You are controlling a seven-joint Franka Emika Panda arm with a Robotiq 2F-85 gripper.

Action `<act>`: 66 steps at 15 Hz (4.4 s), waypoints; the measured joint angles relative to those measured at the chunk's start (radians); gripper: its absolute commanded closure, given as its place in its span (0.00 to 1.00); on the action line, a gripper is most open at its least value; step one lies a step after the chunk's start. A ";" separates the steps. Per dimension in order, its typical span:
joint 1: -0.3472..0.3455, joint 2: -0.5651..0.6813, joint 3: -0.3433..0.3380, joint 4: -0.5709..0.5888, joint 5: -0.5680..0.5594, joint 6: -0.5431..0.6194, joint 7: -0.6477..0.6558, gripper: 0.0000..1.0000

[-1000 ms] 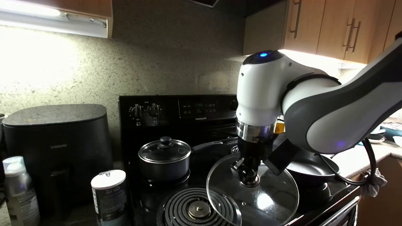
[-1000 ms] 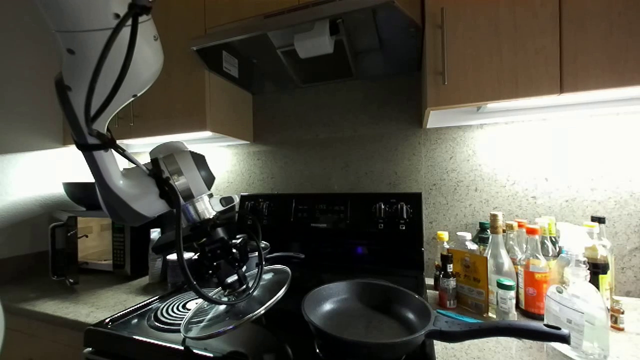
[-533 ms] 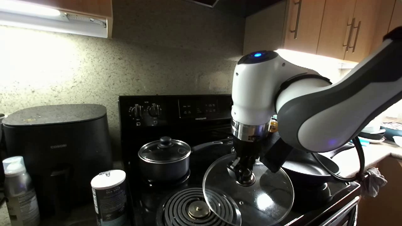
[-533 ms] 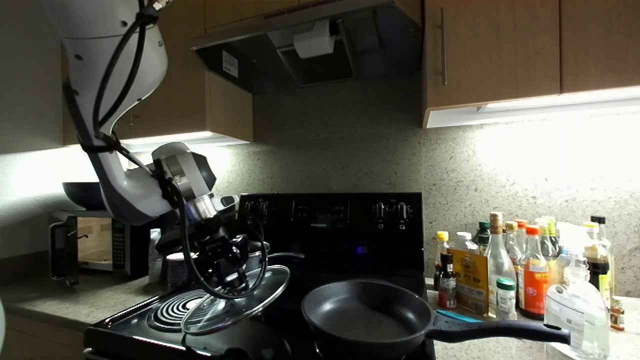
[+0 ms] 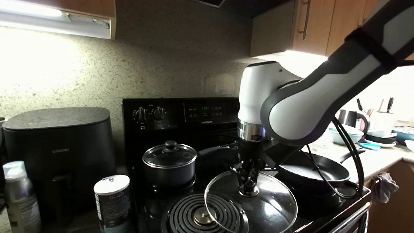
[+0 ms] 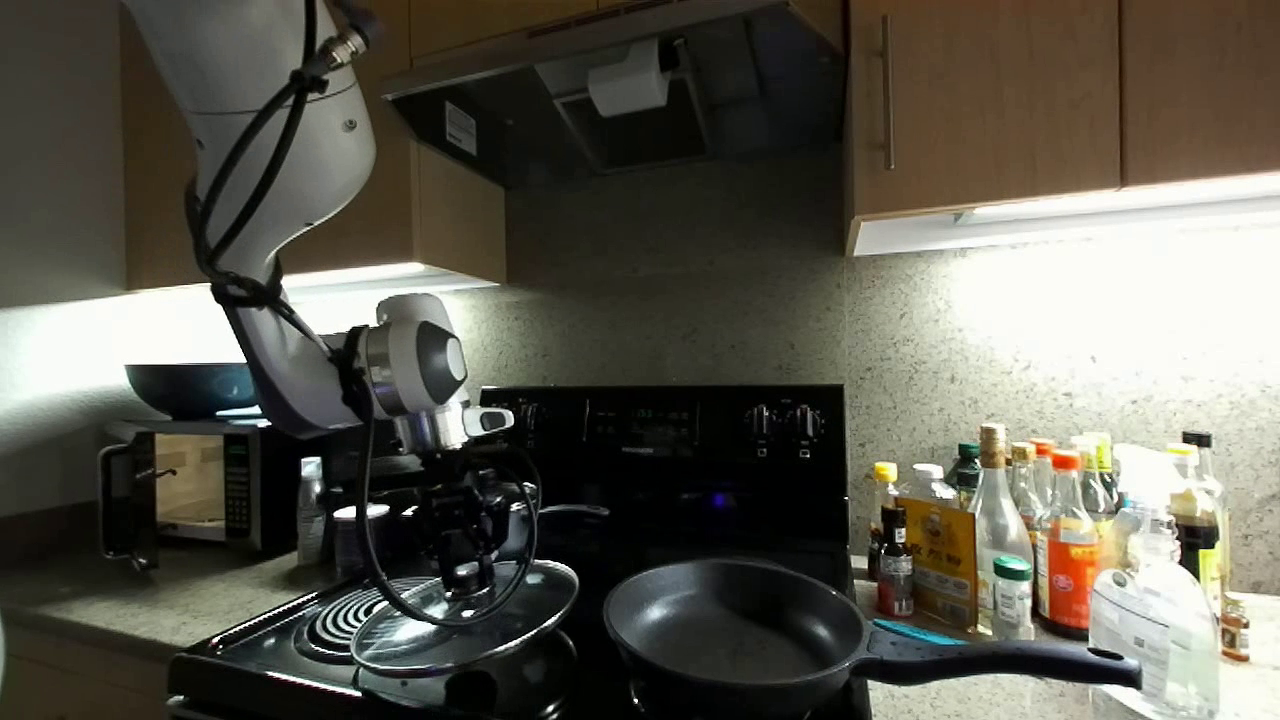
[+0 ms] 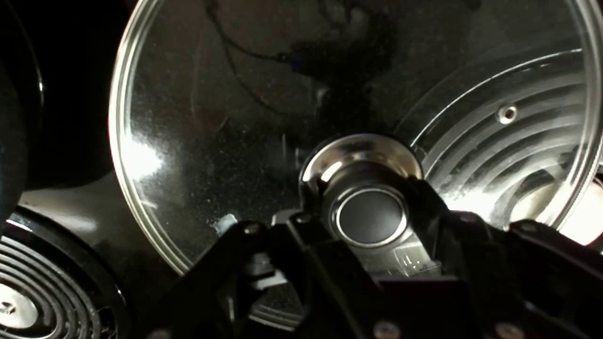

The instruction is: Put the lid on the pot, then put the lid on the stove

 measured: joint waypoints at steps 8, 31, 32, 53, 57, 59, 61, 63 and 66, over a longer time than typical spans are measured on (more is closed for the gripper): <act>-0.020 0.029 -0.051 0.004 0.066 0.078 -0.005 0.75; -0.034 0.099 -0.152 0.066 0.160 0.074 0.047 0.75; -0.034 0.109 -0.158 0.080 0.160 0.072 0.058 0.75; 0.077 0.194 -0.255 0.187 -0.047 0.062 0.278 0.00; 0.186 0.037 -0.294 0.098 -0.369 0.124 0.521 0.00; 0.232 -0.064 -0.308 0.043 -0.535 0.135 0.652 0.00; 0.247 -0.152 -0.305 -0.013 -0.657 0.139 0.765 0.00; 0.248 -0.209 -0.303 -0.062 -0.699 0.139 0.812 0.00; 0.248 -0.232 -0.303 -0.088 -0.705 0.139 0.817 0.00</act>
